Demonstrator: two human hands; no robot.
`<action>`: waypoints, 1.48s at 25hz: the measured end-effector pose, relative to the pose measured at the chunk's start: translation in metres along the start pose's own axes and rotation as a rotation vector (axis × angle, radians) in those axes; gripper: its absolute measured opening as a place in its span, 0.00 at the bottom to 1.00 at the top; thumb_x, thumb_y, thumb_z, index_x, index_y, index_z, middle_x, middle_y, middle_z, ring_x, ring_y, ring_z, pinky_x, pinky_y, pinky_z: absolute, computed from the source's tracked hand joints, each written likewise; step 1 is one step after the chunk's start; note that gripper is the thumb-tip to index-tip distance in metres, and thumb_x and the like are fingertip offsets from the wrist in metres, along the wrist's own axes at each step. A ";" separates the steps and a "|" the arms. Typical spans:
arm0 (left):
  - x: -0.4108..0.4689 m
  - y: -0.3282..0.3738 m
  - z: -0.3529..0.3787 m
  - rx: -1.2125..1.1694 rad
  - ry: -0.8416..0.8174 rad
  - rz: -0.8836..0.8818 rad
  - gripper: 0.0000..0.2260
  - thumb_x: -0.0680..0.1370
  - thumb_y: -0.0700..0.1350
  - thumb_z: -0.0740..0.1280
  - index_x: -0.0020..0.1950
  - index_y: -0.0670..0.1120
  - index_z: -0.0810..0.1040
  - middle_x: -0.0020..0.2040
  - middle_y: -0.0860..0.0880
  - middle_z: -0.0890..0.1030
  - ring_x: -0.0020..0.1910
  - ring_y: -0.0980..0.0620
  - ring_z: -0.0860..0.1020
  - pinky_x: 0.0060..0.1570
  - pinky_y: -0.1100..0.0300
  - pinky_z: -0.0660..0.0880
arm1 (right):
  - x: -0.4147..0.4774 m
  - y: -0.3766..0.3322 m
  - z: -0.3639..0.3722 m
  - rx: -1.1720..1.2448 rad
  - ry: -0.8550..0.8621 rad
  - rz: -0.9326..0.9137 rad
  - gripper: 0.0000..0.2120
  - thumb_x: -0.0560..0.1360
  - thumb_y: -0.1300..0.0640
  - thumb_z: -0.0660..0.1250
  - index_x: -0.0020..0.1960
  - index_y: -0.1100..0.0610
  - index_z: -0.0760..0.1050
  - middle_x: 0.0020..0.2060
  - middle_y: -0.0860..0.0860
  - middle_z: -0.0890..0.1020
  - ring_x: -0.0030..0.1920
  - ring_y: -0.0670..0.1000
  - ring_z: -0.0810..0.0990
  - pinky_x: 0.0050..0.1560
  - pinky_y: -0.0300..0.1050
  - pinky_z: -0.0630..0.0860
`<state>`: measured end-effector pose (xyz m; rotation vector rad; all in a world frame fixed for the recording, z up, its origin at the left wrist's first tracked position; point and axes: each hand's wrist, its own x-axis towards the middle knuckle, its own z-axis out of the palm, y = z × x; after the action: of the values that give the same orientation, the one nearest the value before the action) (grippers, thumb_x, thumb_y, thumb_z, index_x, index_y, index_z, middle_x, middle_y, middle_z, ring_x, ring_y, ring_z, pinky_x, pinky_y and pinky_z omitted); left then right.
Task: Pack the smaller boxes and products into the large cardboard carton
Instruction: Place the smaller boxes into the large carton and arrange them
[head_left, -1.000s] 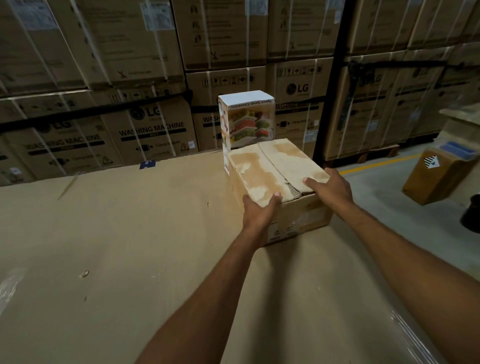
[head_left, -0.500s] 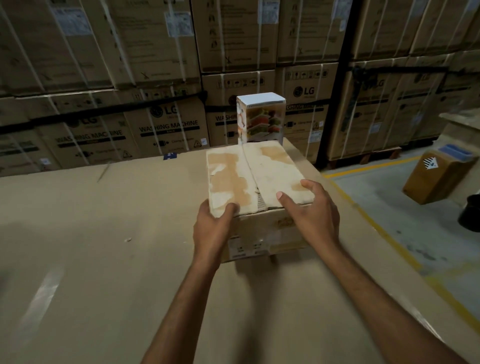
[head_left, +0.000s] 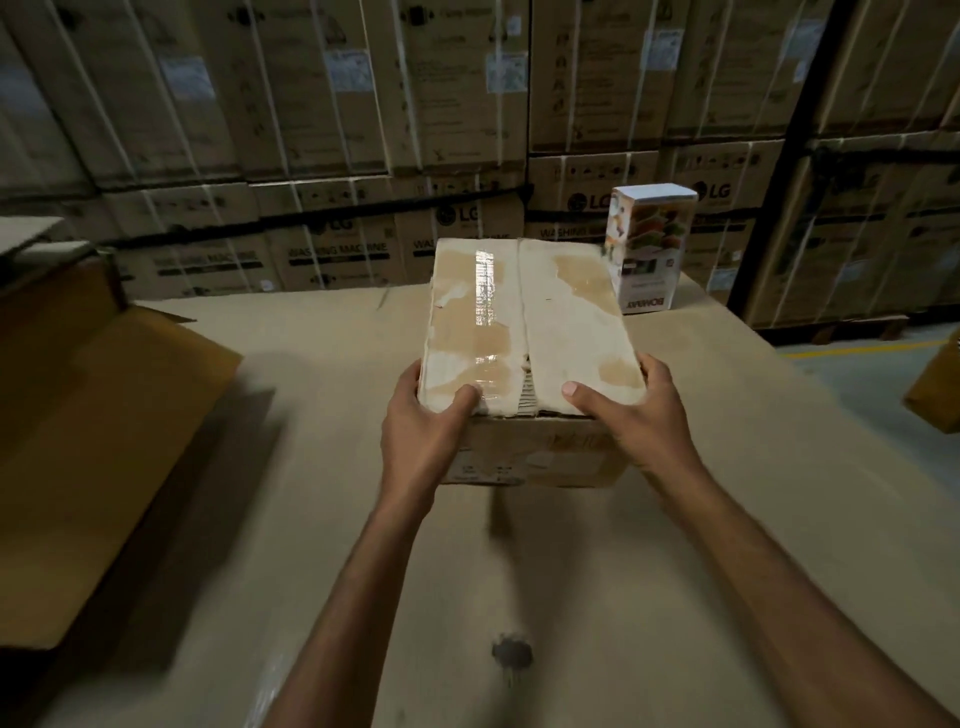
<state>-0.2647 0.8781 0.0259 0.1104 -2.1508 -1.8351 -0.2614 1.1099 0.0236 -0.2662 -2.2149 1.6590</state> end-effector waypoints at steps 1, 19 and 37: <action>-0.008 0.004 -0.019 -0.006 0.009 0.022 0.26 0.70 0.60 0.76 0.66 0.56 0.78 0.56 0.60 0.84 0.54 0.60 0.83 0.58 0.48 0.81 | -0.015 -0.009 0.007 0.006 -0.010 -0.018 0.38 0.66 0.47 0.83 0.70 0.50 0.68 0.53 0.35 0.77 0.53 0.37 0.78 0.64 0.49 0.78; -0.130 0.123 -0.343 0.102 0.228 0.353 0.34 0.72 0.64 0.75 0.74 0.53 0.72 0.62 0.55 0.82 0.59 0.57 0.82 0.58 0.51 0.82 | -0.237 -0.226 0.139 0.201 -0.186 -0.450 0.53 0.64 0.34 0.80 0.80 0.51 0.61 0.69 0.45 0.75 0.67 0.47 0.76 0.70 0.53 0.75; 0.012 0.159 -0.703 0.140 0.280 0.513 0.32 0.71 0.63 0.76 0.70 0.49 0.76 0.59 0.51 0.84 0.55 0.53 0.84 0.54 0.48 0.83 | -0.310 -0.427 0.462 0.240 -0.213 -0.569 0.58 0.59 0.28 0.78 0.80 0.51 0.59 0.66 0.47 0.77 0.64 0.50 0.78 0.63 0.53 0.80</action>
<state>-0.0545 0.2349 0.2752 -0.1362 -1.8868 -1.2976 -0.1312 0.4641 0.2641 0.5741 -1.9424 1.6440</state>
